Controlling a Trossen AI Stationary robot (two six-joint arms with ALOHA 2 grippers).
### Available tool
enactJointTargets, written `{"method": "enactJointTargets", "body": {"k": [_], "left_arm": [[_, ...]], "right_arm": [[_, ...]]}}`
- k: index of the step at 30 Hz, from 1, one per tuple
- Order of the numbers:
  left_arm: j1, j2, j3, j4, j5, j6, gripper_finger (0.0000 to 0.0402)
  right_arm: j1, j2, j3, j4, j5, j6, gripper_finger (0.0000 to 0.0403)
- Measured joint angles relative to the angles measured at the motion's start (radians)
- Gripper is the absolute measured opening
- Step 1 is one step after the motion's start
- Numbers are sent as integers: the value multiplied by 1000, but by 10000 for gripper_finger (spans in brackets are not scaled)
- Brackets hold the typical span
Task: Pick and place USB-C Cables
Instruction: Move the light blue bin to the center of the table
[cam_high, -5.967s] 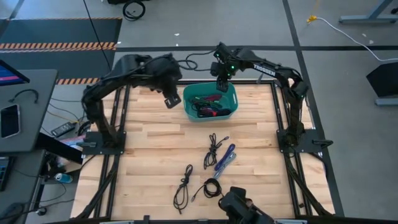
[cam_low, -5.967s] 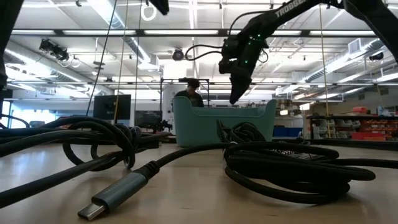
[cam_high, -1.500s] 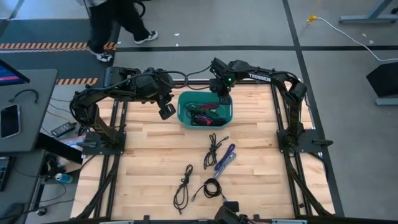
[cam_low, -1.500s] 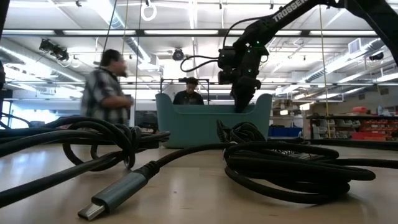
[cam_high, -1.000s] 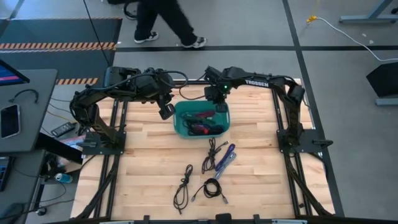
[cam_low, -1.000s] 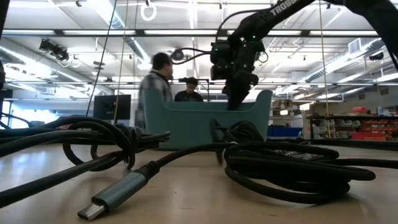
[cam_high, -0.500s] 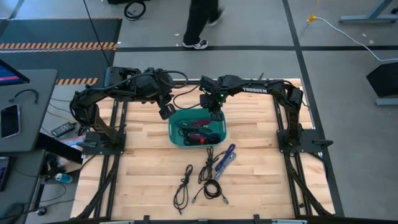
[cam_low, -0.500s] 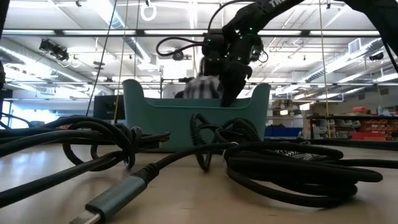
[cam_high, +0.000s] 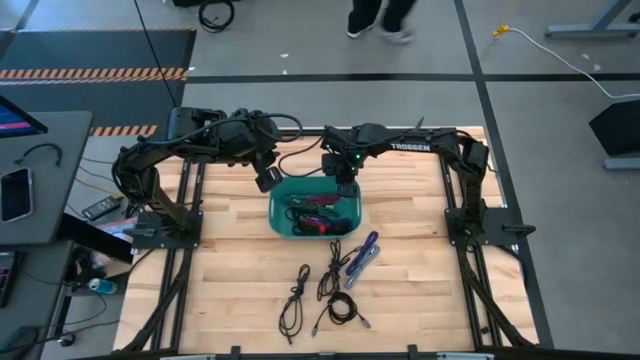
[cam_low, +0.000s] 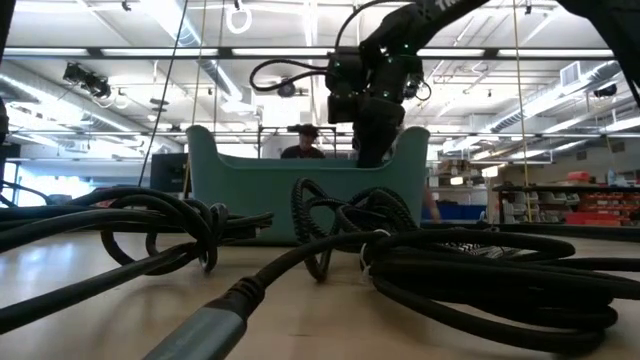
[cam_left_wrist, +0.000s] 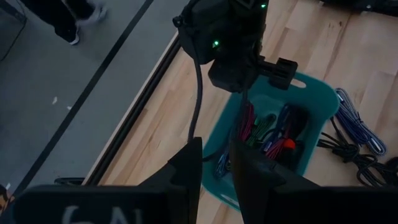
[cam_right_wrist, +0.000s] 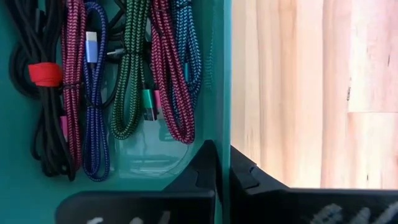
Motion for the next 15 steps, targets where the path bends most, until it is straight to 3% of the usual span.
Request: {"method": "enactJointTargets", "body": {"k": [9,15], "left_arm": [[0,0,0,0,0,1,89],[0,0,0,0,0,1,89]], "right_arm": [[2,8,-6,10,10,2,68],[6,6,47,-3,92,-4,97]]}}
